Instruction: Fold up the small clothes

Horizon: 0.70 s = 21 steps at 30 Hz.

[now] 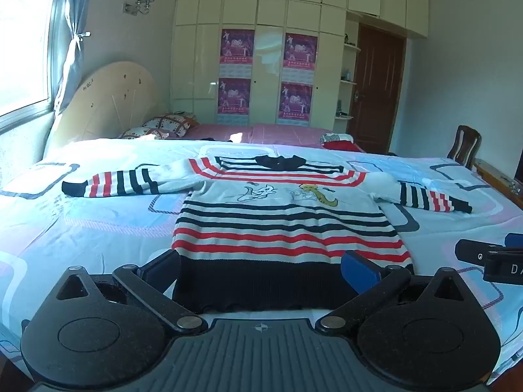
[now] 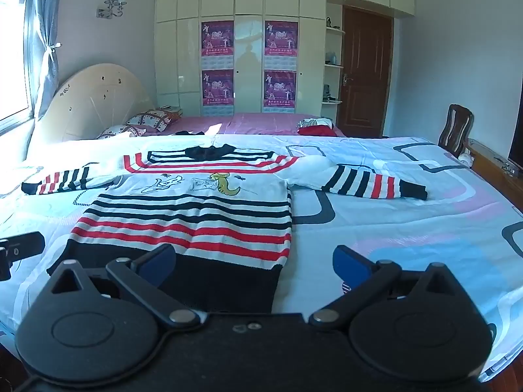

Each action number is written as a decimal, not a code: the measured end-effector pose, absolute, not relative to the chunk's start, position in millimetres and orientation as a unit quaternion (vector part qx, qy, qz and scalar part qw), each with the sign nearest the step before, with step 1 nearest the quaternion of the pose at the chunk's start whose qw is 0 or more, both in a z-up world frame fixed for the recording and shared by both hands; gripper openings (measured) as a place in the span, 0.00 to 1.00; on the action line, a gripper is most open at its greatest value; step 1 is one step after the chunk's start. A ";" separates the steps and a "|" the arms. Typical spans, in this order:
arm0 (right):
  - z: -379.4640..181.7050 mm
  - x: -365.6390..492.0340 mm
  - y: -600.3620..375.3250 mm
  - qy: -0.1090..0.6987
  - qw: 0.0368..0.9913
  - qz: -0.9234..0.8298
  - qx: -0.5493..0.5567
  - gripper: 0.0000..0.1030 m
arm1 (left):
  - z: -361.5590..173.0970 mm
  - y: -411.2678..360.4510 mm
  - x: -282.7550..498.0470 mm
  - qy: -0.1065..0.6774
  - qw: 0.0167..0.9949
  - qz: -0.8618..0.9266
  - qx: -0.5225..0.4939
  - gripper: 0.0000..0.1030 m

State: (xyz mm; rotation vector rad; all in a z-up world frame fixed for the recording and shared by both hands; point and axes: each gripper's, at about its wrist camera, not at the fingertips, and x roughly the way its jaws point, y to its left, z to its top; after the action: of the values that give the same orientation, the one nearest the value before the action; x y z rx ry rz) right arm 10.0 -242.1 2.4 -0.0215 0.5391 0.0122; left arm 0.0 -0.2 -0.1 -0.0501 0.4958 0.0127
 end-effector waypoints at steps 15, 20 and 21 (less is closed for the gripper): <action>2.9 7.9 -243.9 0.259 0.966 0.005 -0.009 0.99 | -0.5 2.9 -5.0 0.245 0.969 0.002 -0.028 1.00; 3.3 7.5 -243.9 0.258 0.966 0.005 -0.009 0.99 | 3.2 -3.1 -3.0 0.248 0.969 0.004 -0.023 1.00; 3.2 7.7 -243.5 0.258 0.966 0.005 -0.009 0.99 | 3.3 -2.8 -3.2 0.248 0.969 0.004 -0.023 1.00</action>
State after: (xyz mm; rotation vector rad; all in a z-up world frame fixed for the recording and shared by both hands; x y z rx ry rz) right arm 7.7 -243.5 3.2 -0.0179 0.5228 0.0101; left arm -3.2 -2.8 3.3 -0.0467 0.5009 0.0081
